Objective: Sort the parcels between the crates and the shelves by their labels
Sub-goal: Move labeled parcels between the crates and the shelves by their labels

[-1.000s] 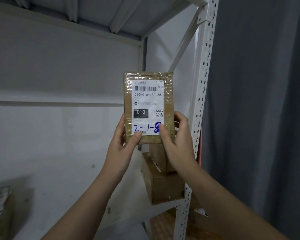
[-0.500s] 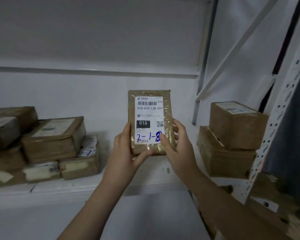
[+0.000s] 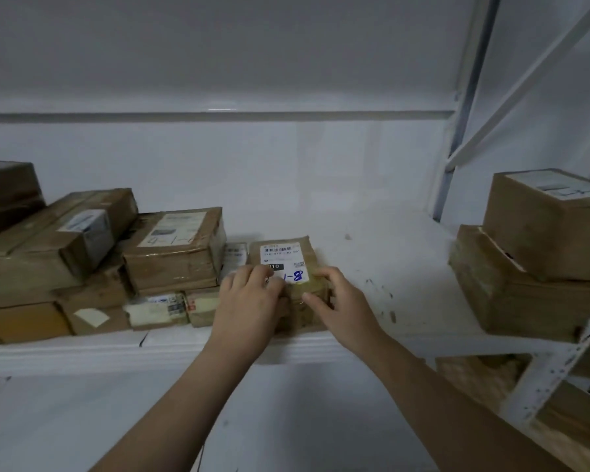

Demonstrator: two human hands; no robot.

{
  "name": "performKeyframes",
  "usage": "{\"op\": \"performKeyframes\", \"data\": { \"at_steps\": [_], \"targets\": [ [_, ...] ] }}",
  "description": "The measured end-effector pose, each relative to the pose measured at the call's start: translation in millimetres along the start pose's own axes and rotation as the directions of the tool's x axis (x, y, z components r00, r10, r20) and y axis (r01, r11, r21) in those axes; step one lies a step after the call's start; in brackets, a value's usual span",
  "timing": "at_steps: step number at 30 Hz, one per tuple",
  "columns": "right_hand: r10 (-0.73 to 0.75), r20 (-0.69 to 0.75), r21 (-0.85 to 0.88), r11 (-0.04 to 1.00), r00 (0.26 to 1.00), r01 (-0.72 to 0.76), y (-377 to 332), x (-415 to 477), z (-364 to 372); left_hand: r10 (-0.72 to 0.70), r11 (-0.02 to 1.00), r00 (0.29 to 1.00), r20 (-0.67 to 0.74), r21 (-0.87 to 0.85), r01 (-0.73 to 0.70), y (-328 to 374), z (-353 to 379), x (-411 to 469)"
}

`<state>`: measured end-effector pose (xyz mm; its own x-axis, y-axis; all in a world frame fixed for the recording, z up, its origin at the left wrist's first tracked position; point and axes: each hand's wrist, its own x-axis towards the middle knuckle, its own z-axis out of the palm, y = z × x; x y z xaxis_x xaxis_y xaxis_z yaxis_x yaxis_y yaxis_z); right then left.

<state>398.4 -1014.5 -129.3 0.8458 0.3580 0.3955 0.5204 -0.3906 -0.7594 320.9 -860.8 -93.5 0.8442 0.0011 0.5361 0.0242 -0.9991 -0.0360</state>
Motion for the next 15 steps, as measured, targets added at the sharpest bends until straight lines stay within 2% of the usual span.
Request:
{"op": "performKeyframes", "data": {
  "at_steps": [4,6,11,15],
  "targets": [
    [0.020,0.039,-0.017,1.000,0.999,-0.019,5,-8,0,-0.006,0.997,1.000,0.024,-0.072,0.008,-1,11,-1],
    [0.014,0.005,-0.027,1.000,1.000,-0.013,6,-12,-4,0.025,0.995,1.000,-0.001,-0.098,-0.025,3,14,0],
    [-0.035,-0.192,-0.133,0.991,0.981,0.009,7,-27,-40,0.088,0.962,0.995,-0.055,-0.253,-0.099,28,10,11],
    [-0.102,-0.371,-0.230,0.973,0.923,0.015,10,-38,-90,0.176,0.909,0.982,-0.063,-0.373,-0.187,65,11,23]
  ]
}}
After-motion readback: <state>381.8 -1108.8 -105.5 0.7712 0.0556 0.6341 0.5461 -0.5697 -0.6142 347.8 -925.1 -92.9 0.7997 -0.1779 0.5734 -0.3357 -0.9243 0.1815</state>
